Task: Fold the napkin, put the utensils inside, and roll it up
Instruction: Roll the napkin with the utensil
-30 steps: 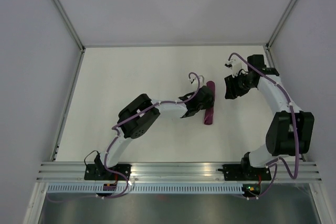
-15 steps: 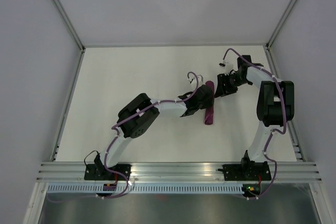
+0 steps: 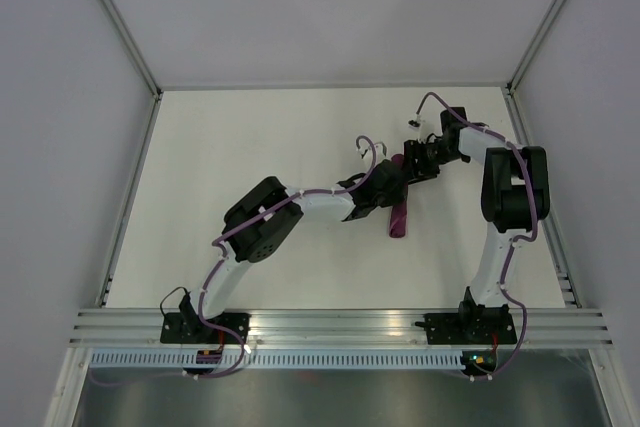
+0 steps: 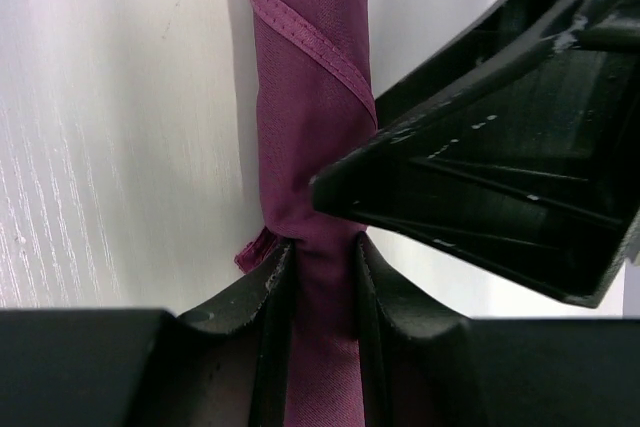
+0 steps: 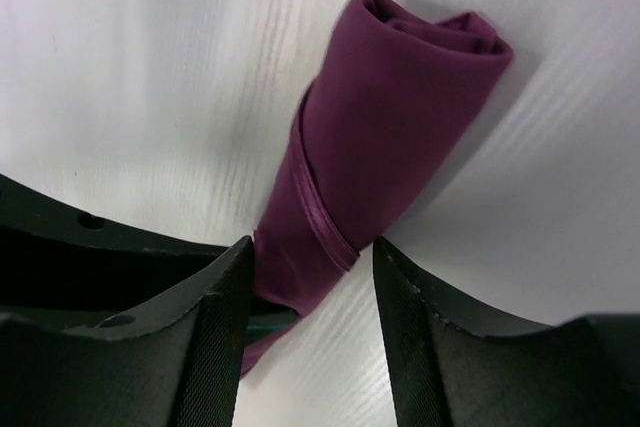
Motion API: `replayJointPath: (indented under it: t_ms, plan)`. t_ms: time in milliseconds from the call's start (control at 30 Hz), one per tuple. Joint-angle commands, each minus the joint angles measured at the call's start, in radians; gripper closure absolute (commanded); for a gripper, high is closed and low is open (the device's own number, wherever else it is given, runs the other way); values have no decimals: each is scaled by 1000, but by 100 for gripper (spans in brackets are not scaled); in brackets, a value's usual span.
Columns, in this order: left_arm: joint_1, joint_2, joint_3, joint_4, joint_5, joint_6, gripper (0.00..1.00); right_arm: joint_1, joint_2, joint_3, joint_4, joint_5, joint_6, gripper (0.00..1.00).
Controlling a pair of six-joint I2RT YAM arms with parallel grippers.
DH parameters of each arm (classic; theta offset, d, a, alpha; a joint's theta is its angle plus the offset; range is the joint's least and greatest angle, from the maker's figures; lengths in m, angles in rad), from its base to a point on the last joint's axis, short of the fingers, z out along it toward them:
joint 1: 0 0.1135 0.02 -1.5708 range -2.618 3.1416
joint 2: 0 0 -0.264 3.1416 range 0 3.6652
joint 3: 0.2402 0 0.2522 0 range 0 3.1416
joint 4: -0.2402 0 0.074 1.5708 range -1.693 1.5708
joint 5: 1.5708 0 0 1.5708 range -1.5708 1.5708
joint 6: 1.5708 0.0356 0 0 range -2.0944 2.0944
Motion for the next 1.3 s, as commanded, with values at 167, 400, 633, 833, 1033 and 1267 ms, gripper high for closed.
replayJointPath:
  t_ms: [167,400,633,833,1033,1267]
  plan:
    - [24,124,-110,-338,54,25,72,45,31,36,40,35,32,50]
    - [27,107,-162,-284,84,37,57,55,20,28,65,122,35,64]
    - [27,55,-219,-217,97,65,47,68,11,29,72,150,26,64]
    - [27,-5,-261,-194,78,89,46,68,8,26,75,151,26,64]
    - [24,-32,-276,-172,80,129,44,67,6,29,79,151,23,64]
    - [12,-54,-290,-107,86,186,41,67,5,34,68,122,4,62]
